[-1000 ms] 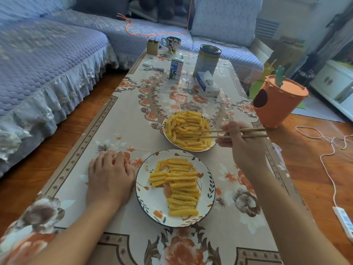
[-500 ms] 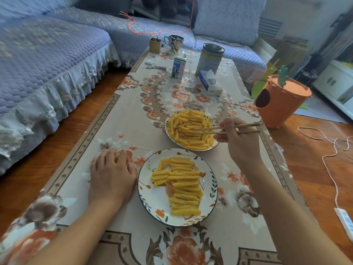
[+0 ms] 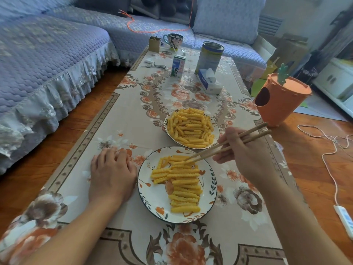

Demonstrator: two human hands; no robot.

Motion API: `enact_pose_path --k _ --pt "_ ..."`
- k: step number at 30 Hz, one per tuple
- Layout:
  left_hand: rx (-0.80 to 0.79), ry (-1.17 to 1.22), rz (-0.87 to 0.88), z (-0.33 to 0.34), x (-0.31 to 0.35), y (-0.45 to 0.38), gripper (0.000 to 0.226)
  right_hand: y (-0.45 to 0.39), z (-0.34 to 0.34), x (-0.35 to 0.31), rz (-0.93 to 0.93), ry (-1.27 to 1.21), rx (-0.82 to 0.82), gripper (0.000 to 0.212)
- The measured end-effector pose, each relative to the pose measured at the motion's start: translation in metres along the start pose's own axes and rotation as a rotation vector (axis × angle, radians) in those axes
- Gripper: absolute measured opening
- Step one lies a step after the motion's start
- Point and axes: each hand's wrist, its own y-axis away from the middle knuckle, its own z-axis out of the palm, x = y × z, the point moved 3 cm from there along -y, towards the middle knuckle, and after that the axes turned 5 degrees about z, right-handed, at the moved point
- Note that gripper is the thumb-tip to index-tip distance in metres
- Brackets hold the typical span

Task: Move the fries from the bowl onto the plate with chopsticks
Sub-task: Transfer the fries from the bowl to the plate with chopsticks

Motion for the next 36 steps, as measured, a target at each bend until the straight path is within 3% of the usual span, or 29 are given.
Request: enact_pose_path --k 10,16,36 --pt "-0.006 0.002 -0.005 -0.001 0.001 0.0 0.042 -0.004 -0.018 -0.005 0.033 -0.018 0.036 0.047" --pt "0.005 -0.001 0.001 -0.001 0.001 0.0 0.041 0.008 -0.016 -0.007 0.043 0.069 -0.075 0.04" --pt "0.0 0.002 0.009 0.0 0.0 -0.001 0.039 0.004 -0.013 0.006 0.125 -0.003 -0.157 0.05"
